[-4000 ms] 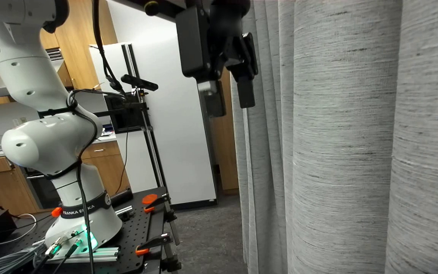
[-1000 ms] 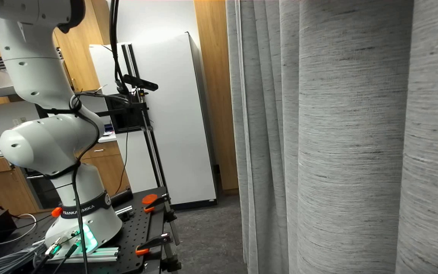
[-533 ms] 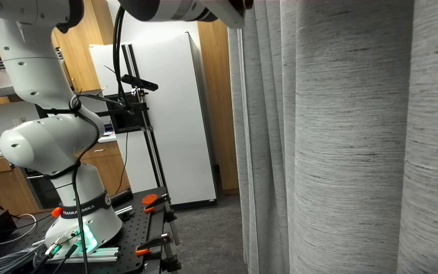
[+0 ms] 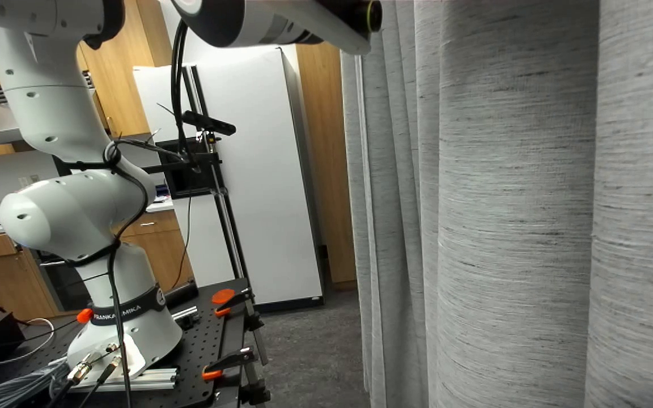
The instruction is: Open the curtain
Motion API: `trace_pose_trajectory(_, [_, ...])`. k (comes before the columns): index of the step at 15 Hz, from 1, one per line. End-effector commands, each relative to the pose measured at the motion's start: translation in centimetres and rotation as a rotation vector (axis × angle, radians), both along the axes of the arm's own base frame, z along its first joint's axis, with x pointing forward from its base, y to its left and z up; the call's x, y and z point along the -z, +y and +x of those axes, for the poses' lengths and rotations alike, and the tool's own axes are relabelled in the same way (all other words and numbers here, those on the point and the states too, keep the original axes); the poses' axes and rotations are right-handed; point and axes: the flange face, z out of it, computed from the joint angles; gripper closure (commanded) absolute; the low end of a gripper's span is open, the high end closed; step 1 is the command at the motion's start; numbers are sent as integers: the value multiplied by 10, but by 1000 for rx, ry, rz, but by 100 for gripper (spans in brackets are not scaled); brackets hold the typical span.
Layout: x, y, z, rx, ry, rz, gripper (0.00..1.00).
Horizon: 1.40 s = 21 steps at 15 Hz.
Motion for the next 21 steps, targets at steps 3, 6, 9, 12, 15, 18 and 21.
trace_pose_trajectory(3, [-14,52,19,-110,39,90,100])
trace_pose_trajectory(6, [-14,98,34,-203,84,112,100])
trace_pose_trajectory(9, [-12,156,45,-303,132,116,100])
trace_pose_trajectory(12, [-6,227,49,-411,181,73,100])
trace_pose_trajectory(15, [-5,293,46,-517,220,11,100])
trace_pose_trajectory(18, [-7,349,38,-590,240,-28,100])
trace_pose_trajectory(21, [1,391,33,-624,259,-33,100])
